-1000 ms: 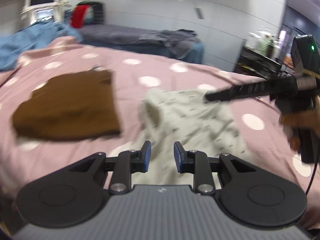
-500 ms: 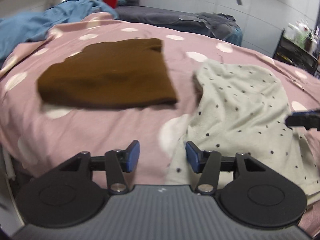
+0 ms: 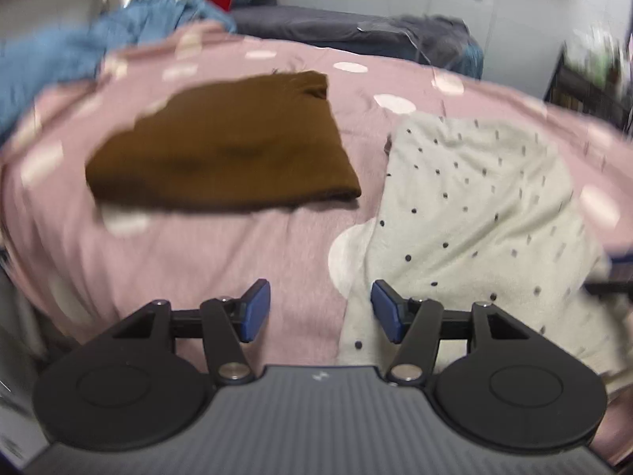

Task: Fold small clothes
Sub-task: 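Move both open grippers to the folded cream garment's edge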

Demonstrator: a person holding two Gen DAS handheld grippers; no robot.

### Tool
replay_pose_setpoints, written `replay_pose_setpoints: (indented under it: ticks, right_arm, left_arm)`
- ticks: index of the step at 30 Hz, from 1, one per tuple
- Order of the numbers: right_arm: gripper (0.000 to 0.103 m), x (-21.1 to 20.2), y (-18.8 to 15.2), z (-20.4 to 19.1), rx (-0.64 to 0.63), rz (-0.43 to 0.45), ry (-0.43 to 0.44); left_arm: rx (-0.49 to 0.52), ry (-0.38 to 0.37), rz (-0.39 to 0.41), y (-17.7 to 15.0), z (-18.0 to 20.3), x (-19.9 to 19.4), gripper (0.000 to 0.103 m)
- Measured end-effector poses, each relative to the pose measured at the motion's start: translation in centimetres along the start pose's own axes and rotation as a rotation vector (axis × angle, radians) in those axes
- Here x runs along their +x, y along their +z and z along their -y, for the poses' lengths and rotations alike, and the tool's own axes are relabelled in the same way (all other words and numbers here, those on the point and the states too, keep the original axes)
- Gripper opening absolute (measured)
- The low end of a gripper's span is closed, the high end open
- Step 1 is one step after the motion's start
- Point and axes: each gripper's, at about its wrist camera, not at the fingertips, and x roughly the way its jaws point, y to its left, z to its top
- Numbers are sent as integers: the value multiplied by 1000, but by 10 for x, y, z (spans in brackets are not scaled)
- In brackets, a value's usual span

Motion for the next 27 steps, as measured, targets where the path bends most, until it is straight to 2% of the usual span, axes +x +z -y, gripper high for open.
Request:
replay_pose_setpoints:
  ticks: [3, 4, 7, 10, 14, 16, 17, 18, 22, 25, 27]
  right_arm:
    - [103, -6, -7, 3, 19, 20, 5]
    - [103, -9, -6, 4, 29, 21, 7]
    - [103, -21, -6, 14, 71, 43, 7]
    - [103, -31, -7, 27, 144, 61, 32]
    - [103, -33, -13, 41, 255, 51, 99]
    - [103, -34, -16, 46, 306, 53, 124]
    - [103, -34, -17, 47, 322, 54, 132]
    - [103, -35, -17, 47, 329, 54, 137]
    - [103, -34, -16, 48, 350, 46, 156]
    - [103, -34, -14, 49, 349, 38, 156]
    - [103, -33, -13, 49, 339, 27, 154]
  left_arm:
    - [-172, -117, -7, -1, -30, -9, 60]
    - [-208, -159, -2, -2, -38, -14, 65]
    - [-175, -242, 22, -1, -41, -29, 69]
    - [-125, -349, 21, -6, -32, -34, 81]
    - [-103, -423, 11, -13, -28, -22, 81]
    - [-129, -503, 5, -19, -34, -11, 81]
    - [-152, -528, -24, -21, -37, -5, 81]
    - [-164, -541, -54, -22, -38, 0, 81]
    - [-157, -558, -60, -27, -40, 4, 82]
    - [-213, -557, -84, -29, -49, 2, 82]
    - [-191, -538, -85, -31, -51, 0, 85]
